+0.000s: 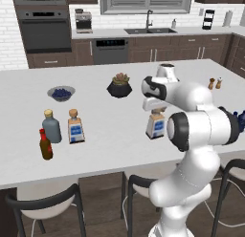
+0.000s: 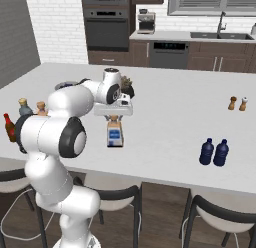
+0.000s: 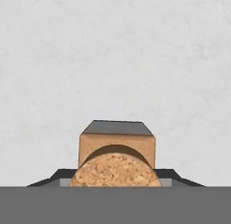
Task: Move the plastic bottles in the middle to the plastics group, and the glass bottles in the middle to the glass group.
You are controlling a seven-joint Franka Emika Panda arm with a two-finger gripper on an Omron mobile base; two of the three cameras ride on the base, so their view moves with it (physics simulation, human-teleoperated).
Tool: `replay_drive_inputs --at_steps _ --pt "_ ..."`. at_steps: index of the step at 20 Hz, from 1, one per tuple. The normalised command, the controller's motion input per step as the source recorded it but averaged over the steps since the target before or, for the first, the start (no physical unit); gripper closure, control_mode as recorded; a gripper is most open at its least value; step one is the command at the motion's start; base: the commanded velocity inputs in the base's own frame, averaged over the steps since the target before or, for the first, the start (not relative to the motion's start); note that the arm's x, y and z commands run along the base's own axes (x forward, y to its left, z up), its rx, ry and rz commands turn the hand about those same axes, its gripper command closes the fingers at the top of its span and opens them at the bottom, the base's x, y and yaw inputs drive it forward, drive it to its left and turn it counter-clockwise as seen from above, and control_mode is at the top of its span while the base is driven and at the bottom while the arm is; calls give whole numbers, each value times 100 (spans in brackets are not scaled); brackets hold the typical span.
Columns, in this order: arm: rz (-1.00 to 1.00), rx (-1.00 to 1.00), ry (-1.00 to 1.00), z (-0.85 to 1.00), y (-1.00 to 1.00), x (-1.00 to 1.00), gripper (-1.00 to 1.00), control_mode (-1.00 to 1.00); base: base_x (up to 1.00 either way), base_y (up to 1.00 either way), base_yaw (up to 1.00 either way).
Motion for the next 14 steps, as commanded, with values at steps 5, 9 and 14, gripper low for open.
replay_drive_inputs --at_steps 5,9,14 --pt "13 6 0 15 84 -13 100 -100 0 0 0" --pt "14 3 0 21 99 0 100 -100 0 0 0" --pt "15 1 3 8 98 0 100 -100 0 0 0"
